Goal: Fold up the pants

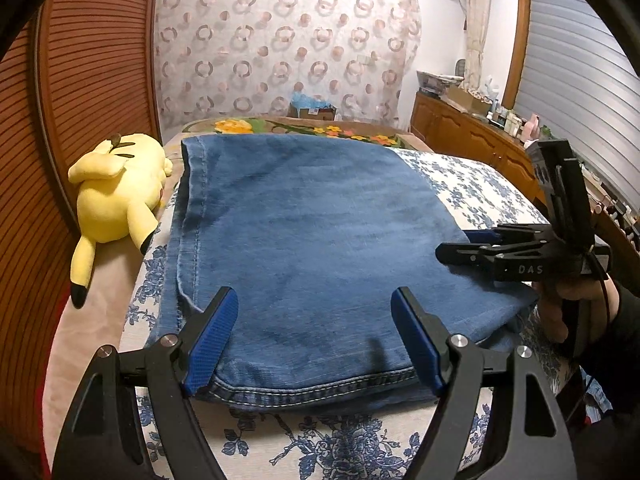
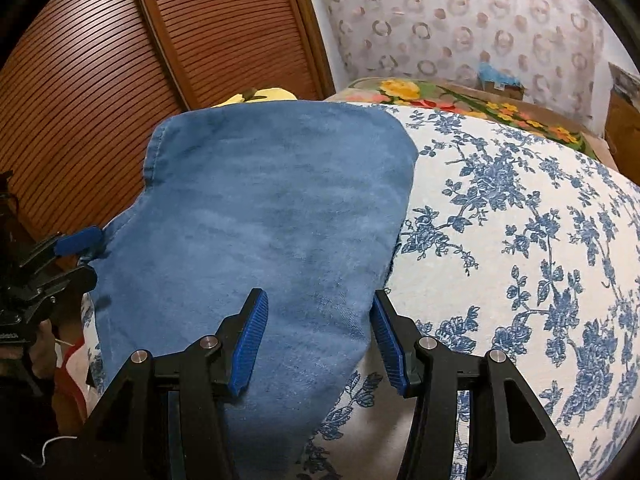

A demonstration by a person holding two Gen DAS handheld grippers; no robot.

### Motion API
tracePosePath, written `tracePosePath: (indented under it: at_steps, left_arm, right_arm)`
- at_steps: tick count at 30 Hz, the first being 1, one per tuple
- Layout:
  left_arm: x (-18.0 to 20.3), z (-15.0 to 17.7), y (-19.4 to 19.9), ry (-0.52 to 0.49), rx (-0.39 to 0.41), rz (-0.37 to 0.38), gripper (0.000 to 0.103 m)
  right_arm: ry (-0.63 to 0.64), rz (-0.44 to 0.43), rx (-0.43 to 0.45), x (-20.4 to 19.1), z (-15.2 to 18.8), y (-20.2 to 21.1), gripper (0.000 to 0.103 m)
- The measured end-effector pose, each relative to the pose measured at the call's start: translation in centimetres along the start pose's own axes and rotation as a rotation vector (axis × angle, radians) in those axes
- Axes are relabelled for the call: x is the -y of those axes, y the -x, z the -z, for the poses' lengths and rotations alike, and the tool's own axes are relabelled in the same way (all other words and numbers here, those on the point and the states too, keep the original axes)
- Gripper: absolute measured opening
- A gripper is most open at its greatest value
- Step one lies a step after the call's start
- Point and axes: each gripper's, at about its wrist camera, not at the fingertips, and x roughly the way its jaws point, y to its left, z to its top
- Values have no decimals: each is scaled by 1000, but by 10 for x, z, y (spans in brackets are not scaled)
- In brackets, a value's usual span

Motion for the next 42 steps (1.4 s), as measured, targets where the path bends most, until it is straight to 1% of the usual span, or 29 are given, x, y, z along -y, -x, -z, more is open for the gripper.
tracePosePath:
  at_steps: [3, 12, 14, 15, 16, 18, 19, 20, 21, 25, 27, 29, 35, 42]
  left_arm:
    - [3, 1, -3, -6, -8, 5, 80]
    - [8, 5, -7, -9, -18, 11, 80]
    - [8, 5, -7, -11, -19, 9, 80]
    - [9, 5, -7, -12, -21, 9, 80]
    - [10, 6, -7, -13, -23, 9, 80]
    - [11, 7, -8, -14, -25, 8, 80]
    - [12, 7, -9, -14, -27, 9, 80]
    - [12, 8, -9, -14, -27, 9, 80]
    - [13, 8, -9, -15, -28, 8, 80]
    - [15, 6, -10, -20, -29, 4, 80]
    - [19, 1, -9, -26, -23, 1, 80]
    - [21, -2, -8, -32, -17, 3, 80]
    - [41, -17, -5, -62, 11, 39, 80]
    - [75, -31, -15, -111, 15, 97, 80]
  right_arm:
    - [-11, -15, -1, 2, 1, -4, 55]
    - [28, 14, -15, -7, -1, -10, 54]
    - [35, 19, -14, -9, -2, -10, 51]
    - [39, 19, -12, -10, -2, -9, 49]
    - [44, 20, -10, -11, -2, -9, 43]
    - [59, 35, 2, -15, -3, -5, 28]
    - [74, 58, 26, -16, -3, -2, 14]
    - [86, 70, 43, -18, -4, 1, 10]
    - [96, 69, 50, -19, -5, 3, 9]
    - [132, 92, 101, -23, -12, 15, 7]
    - [132, 93, 121, -19, -17, 23, 7]
    - [131, 111, 138, -13, -21, 30, 7]
    - [80, 192, 167, 24, -23, 58, 7]
    - [0, 302, 154, 76, 5, 99, 7]
